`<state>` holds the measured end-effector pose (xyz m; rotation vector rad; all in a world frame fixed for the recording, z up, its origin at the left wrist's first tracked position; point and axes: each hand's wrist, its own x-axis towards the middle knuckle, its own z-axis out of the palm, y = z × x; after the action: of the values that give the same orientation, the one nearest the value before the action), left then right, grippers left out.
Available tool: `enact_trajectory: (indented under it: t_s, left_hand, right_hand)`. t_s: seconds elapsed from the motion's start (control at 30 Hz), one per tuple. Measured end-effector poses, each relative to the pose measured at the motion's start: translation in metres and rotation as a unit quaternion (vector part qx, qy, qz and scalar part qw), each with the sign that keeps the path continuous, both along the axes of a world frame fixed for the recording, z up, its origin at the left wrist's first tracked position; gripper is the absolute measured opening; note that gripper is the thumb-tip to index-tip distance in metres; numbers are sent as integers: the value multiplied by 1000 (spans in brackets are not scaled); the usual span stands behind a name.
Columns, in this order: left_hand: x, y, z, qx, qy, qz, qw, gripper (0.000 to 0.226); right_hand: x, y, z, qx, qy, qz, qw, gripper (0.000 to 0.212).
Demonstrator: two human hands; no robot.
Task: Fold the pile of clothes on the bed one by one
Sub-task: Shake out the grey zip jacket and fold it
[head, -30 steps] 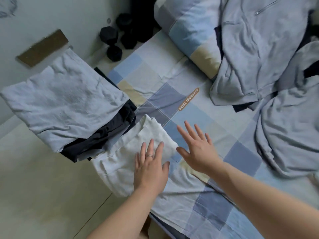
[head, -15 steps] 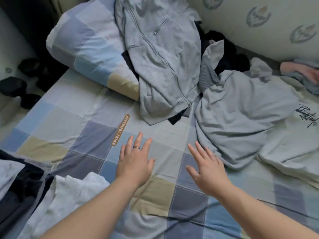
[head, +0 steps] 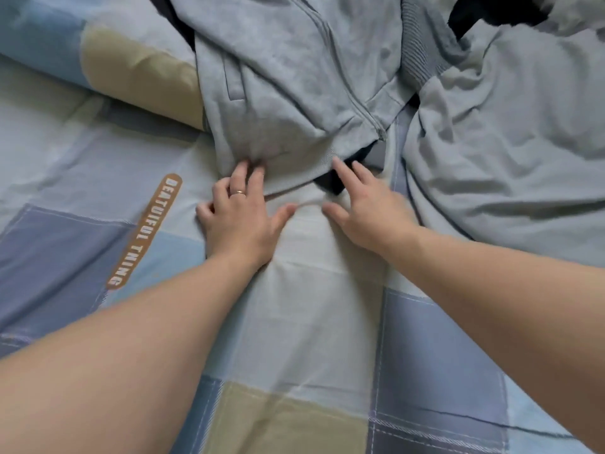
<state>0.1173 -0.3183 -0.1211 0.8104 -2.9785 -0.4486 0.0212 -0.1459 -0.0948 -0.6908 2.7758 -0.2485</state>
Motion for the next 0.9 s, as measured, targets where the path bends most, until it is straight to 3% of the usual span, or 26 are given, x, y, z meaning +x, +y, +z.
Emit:
enact_trajectory:
  t_s: [0.1, 0.27, 0.4, 0.5, 0.67, 0.73, 0.83, 0.9]
  left_hand:
    - [-7, 1, -21, -7, 119, 47, 992, 44]
    - [-17, -5, -23, 29, 158, 63, 985, 26]
    - [-15, -20, 0, 162, 106, 42, 980, 22]
    - [11, -23, 43, 228, 82, -6, 970, 32]
    - [56, -3, 176, 278, 104, -75, 952, 34]
    - [67, -3, 248, 301, 117, -112, 940, 32]
    - [83, -4, 377, 315, 166, -159, 921, 27]
    - [96, -1, 463, 334, 217, -168, 902, 28]
  right_hand:
    - [-18, -17, -9, 28, 93, -8, 995, 68]
    - [-19, -35, -17, 42, 106, -24, 993, 60]
    - [-22, -25, 7, 51, -10, 1, 999, 73]
    - [-4, -12, 52, 20, -119, -9, 993, 83]
    - [47, -10, 148, -116, -33, -49, 992, 79]
    - [57, -15, 204, -174, -13, -65, 983, 64]
    - [69, -18, 315, -174, -1, -53, 983, 16]
    - [84, -19, 396, -175, -11, -56, 983, 22]
